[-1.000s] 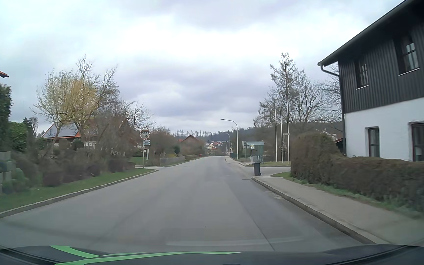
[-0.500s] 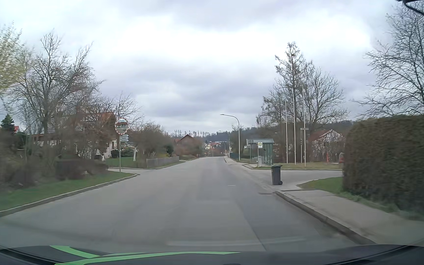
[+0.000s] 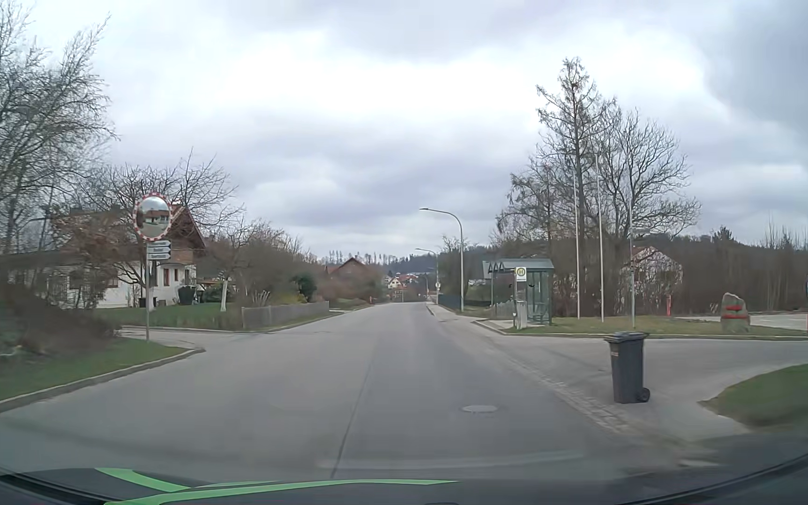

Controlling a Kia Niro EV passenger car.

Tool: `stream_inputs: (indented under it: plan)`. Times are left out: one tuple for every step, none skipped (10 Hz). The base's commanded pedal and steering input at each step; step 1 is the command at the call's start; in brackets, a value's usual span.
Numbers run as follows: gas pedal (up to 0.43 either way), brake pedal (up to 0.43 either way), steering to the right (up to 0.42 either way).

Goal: Follow the waypoints while adhering to traffic rules and regulations

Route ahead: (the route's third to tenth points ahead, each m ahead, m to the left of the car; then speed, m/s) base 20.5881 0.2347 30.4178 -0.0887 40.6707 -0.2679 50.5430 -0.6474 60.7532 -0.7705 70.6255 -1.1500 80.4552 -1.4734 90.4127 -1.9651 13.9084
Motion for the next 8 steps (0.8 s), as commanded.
stream_inputs:
  plan:
    - [0.059, 0.0, 0.003]
    - [0.059, 0.0, 0.002]
    - [0.059, 0.0, 0.001]
    - [0.059, 0.0, 0.001]
    - [0.059, 0.0, 0.001]
    - [0.059, 0.0, 0.0]
    - [0.059, 0.0, 0.0]
    - [0.059, 0.0, 0.0]
